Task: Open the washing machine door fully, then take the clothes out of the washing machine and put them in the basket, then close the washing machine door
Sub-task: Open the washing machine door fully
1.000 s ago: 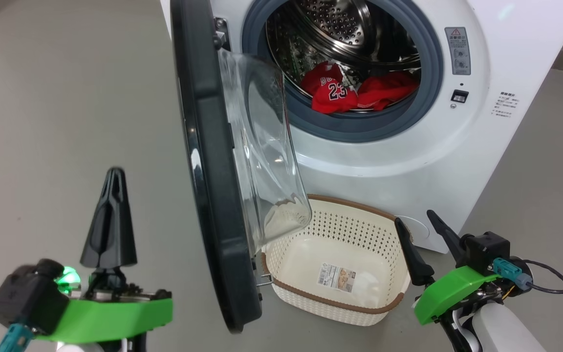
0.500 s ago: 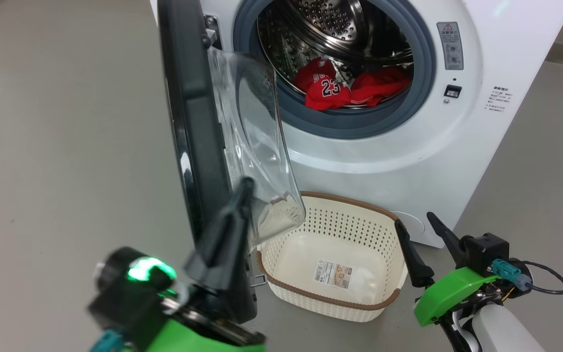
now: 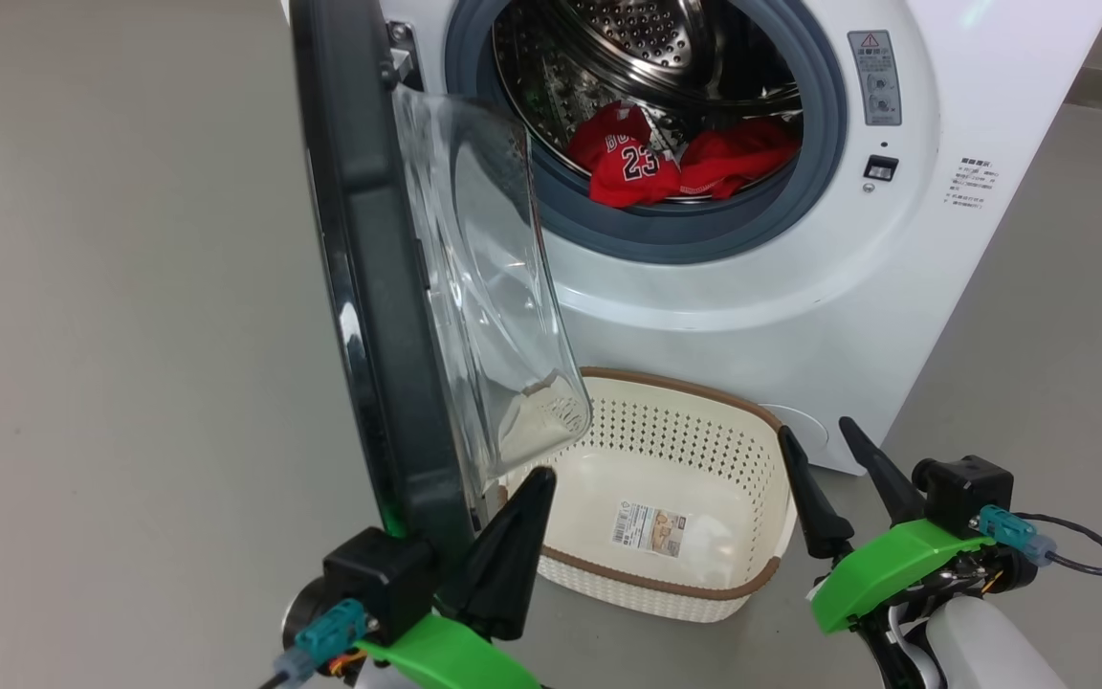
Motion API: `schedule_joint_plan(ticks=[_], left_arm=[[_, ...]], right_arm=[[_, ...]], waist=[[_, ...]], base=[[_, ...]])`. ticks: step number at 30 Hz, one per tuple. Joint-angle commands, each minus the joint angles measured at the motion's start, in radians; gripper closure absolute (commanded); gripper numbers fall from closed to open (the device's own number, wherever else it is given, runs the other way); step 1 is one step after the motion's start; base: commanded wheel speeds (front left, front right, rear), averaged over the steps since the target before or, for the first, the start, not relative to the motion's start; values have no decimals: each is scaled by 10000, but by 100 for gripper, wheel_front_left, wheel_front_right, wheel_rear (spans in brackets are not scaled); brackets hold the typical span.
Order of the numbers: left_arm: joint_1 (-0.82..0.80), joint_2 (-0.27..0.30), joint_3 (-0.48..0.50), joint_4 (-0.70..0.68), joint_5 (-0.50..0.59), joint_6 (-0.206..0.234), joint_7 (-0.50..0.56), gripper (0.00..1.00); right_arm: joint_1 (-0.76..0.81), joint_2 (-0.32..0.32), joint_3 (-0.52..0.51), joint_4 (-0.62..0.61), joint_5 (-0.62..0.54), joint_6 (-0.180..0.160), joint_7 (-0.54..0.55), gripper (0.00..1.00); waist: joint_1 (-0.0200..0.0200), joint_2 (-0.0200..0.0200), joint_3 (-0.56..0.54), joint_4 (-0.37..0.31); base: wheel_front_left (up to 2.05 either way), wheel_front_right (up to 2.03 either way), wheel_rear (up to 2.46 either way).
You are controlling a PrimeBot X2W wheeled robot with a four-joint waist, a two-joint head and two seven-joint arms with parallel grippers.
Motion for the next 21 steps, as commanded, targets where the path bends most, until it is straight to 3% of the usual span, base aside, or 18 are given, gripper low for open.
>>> schedule_joint_plan(ticks=[1, 9, 21], left_arm=[[-180, 79, 332, 37, 18, 153, 144, 100], [-219, 211, 761, 617, 173, 675, 69, 100], [21, 710, 1572, 851, -92, 1020, 71, 100]], right_arm=[[-296, 5, 284, -207, 70, 65, -66, 0], [-301, -110, 413, -180, 126, 65, -66, 0], [-338, -170, 569, -34, 172, 65, -66, 0]], waist=[[0, 0, 16, 1], [0, 0, 106, 91], [0, 0, -24, 493]], base=[[0, 0, 0], [0, 0, 0], [0, 0, 0]])
